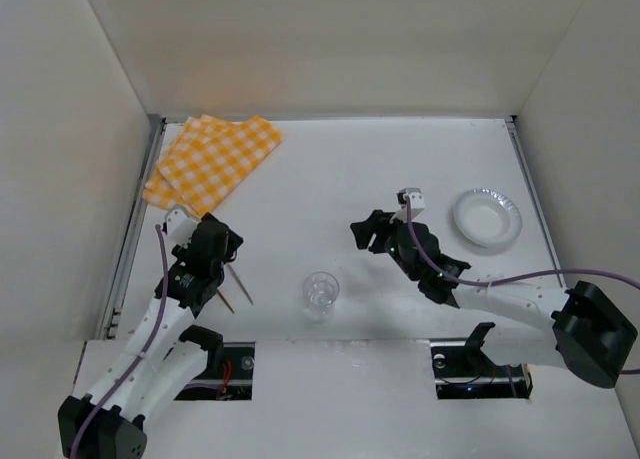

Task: Set the dinner table for one person

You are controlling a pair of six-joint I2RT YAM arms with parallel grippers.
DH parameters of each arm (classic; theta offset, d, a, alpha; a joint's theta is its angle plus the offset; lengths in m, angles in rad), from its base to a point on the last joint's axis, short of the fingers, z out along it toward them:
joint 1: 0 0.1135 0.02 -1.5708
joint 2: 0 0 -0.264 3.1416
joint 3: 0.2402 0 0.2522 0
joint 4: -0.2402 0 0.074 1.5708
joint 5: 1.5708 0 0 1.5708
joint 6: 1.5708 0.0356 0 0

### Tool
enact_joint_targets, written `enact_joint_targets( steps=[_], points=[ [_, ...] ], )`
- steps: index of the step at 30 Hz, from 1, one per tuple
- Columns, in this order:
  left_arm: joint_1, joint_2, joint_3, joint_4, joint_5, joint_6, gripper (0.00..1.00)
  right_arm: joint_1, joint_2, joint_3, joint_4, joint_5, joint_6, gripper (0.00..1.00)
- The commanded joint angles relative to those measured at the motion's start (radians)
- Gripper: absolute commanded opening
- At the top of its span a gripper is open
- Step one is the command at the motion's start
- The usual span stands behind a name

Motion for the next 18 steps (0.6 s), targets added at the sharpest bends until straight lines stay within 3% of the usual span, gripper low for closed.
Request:
enact_joint_targets(
  steps=[1, 5, 10, 12, 15, 18],
  points=[
    [0.012, -0.011, -0.013, 0.031, 0.031, 0.017, 0.63, -0.01, -0.01, -0.007, 0.057, -0.004, 0.005, 0.62],
    [0.046, -0.005, -0.007, 0.061, 0.038, 0.023, 0.63, -0.01, -0.004, -0.004, 0.061, -0.028, 0.005, 0.47],
    [0.083, 0.019, -0.013, 0.121, 0.047, 0.048, 0.6, -0.01, -0.003, 0.007, 0.043, -0.064, 0.008, 0.13],
    [0.132, 0.044, -0.016, 0.195, 0.047, 0.078, 0.47, -0.009, 0.005, 0.009, 0.045, -0.077, 0.01, 0.05],
    [0.236, 0.128, 0.016, 0.342, 0.118, 0.101, 0.16, -0.007, 0.016, 0.021, 0.032, -0.097, 0.01, 0.02],
    [0.342, 0.281, 0.074, 0.474, 0.216, 0.066, 0.1, -0.007, 0.029, 0.024, 0.042, -0.101, 0.01, 0.04]
  ],
)
